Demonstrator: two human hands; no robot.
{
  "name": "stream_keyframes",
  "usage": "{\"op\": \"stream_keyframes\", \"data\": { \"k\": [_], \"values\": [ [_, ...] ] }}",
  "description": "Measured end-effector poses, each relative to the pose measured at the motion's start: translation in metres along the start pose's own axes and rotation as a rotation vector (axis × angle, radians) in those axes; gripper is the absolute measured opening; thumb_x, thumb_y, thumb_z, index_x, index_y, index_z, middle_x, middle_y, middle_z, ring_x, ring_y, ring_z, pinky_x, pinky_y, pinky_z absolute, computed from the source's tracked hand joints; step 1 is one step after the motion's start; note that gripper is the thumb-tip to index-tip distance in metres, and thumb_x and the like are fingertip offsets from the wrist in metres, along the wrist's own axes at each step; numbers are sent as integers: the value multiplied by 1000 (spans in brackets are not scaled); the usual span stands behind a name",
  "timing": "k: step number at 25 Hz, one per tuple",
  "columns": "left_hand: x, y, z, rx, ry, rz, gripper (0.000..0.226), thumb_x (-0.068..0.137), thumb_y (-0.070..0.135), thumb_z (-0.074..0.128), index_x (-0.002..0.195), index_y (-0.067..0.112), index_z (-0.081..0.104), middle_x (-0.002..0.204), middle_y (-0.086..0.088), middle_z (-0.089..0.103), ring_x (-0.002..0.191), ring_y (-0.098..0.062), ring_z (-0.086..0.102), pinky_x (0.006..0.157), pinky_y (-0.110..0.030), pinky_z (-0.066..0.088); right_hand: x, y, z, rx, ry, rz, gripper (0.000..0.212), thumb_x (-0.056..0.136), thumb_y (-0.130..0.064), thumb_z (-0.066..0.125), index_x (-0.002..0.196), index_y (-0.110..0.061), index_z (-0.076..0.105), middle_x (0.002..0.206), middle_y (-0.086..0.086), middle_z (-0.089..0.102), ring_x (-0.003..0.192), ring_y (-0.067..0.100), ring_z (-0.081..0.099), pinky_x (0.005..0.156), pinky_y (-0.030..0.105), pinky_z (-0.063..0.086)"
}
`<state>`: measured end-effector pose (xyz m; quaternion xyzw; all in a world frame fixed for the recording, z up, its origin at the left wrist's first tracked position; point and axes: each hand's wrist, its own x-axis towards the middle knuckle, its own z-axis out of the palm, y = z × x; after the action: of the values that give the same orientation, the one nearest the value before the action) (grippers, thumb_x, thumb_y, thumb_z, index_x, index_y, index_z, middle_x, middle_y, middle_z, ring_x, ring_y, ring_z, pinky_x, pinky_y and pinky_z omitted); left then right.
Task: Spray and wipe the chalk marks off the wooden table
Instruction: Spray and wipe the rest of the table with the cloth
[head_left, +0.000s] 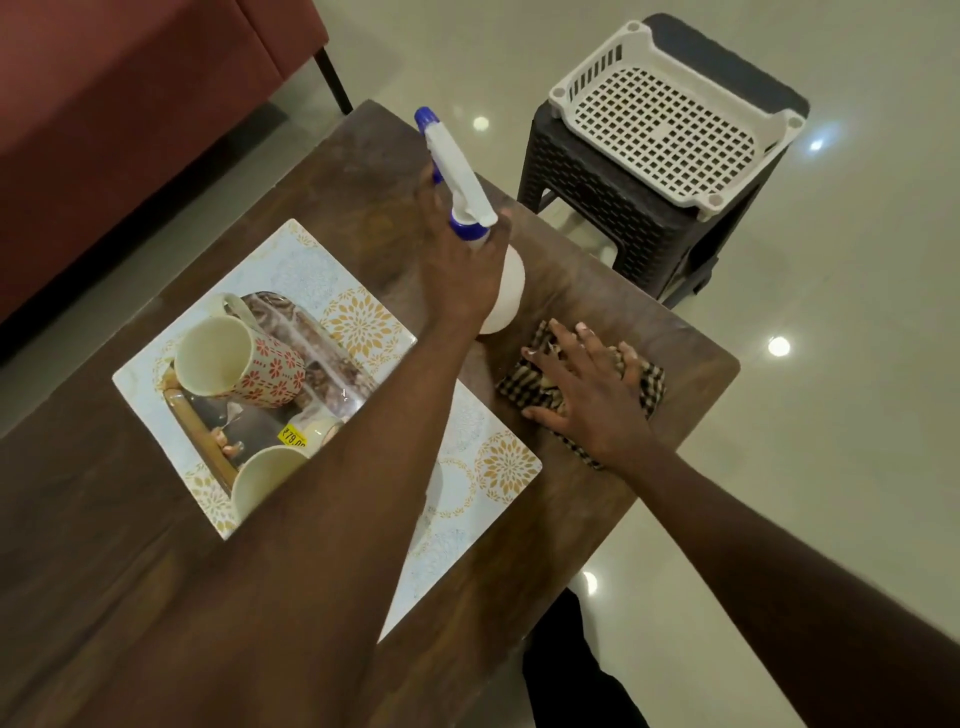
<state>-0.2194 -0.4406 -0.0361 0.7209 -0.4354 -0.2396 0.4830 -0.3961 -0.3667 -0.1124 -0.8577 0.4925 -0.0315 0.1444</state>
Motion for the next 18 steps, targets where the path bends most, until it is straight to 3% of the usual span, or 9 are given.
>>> {"op": "stream_keyframes", "data": {
  "k": [4,6,8,11,15,18],
  "values": [
    [-18,17,-29,13,37,28,82,81,11,79,146,-2,32,144,-22,49,128,-33,53,88,-7,38,-2,0,-9,-15,34,38,47,82,-49,55,121,-22,54,121,12,49,107,34,48,86,50,35],
    [-27,29,-60,-37,49,6,77,82,16,75,146,5,35,139,-18,55,121,-31,58,89,-18,45,3,-12,-23,57,91,129,45,85,-42,58,122,-17,54,116,14,52,102,35,49,83,47,36],
    [-38,32,-103,-108,83,13,75,80,36,68,144,10,38,125,-16,65,105,-33,68,89,-34,56,13,-46,-42,151,160,171,42,86,-35,63,119,-12,54,115,15,53,104,35,47,84,48,36],
    [-66,29,-187,-167,213,24,71,77,48,61,136,12,44,107,-14,70,87,-31,72,78,-46,60,19,-126,-66,199,237,39,38,84,-35,65,113,-12,56,113,13,53,105,34,47,83,46,34],
    [-155,5,-315,-169,302,-98,44,79,42,63,119,32,49,92,-3,69,82,-21,70,75,-27,57,-11,-246,-55,287,169,-169,44,78,-44,58,107,-11,56,106,14,56,97,36,51,76,49,42],
    [-255,-46,-430,-132,374,-266,42,83,28,64,123,29,52,87,-10,71,78,-24,72,74,-31,58,-61,-368,-18,370,34,-391,36,75,-39,62,100,-14,56,98,12,57,90,35,54,71,46,45]
  ]
}}
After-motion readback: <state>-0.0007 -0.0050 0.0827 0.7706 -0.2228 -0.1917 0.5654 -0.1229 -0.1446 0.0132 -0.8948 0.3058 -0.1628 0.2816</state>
